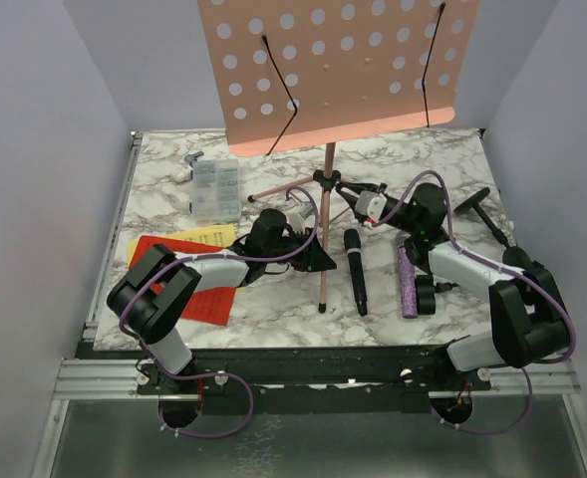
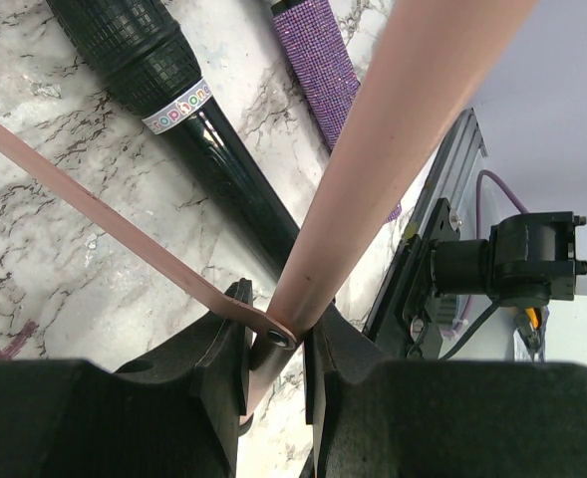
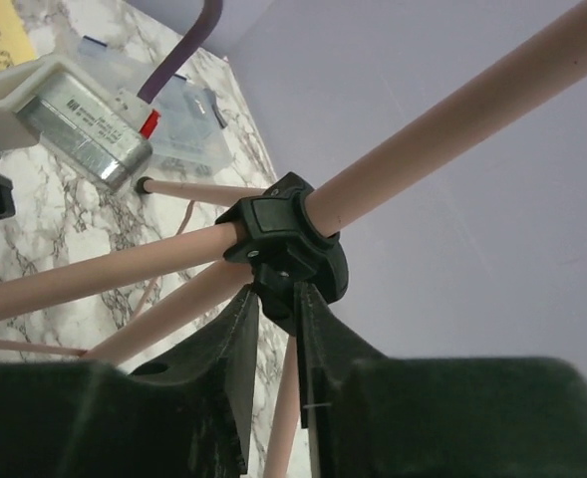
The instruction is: Set up the instrument practice props
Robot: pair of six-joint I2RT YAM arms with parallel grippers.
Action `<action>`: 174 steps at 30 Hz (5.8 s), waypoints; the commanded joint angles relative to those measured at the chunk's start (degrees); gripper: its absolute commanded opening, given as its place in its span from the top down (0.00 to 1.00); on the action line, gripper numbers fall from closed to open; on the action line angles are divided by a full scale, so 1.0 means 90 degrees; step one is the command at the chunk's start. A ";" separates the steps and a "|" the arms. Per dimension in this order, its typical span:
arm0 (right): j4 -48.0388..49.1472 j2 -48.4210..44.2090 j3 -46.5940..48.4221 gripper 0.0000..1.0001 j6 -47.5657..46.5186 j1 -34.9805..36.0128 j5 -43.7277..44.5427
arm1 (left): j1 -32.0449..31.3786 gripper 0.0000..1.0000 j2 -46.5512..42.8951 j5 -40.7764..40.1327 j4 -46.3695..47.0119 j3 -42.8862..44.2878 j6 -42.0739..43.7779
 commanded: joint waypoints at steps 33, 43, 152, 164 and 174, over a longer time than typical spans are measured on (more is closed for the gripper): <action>-0.2730 -0.1515 0.0114 0.21 1.7635 0.0042 0.4005 | 0.0130 1.00 0.0362 -0.0544 -0.1262 -0.0163 -0.0235; 0.1343 -0.2956 -0.2741 0.09 0.3919 0.0042 0.3231 | 0.0131 1.00 0.0348 -0.0444 -0.1262 -0.0142 -0.0266; -0.1453 -0.1371 -0.0282 0.27 -0.3245 0.0482 0.0515 | 0.0130 1.00 0.0001 -0.0473 -0.1293 -0.0166 -0.0169; -0.0747 -0.0100 0.0239 0.34 -0.2572 0.0476 0.0088 | 0.0134 1.00 -0.0024 -0.0458 -0.1295 -0.0152 -0.0174; -0.0018 0.0506 0.0534 0.44 -0.1479 0.0477 0.0470 | 0.0130 1.00 0.0008 -0.0443 -0.1301 -0.0145 -0.0188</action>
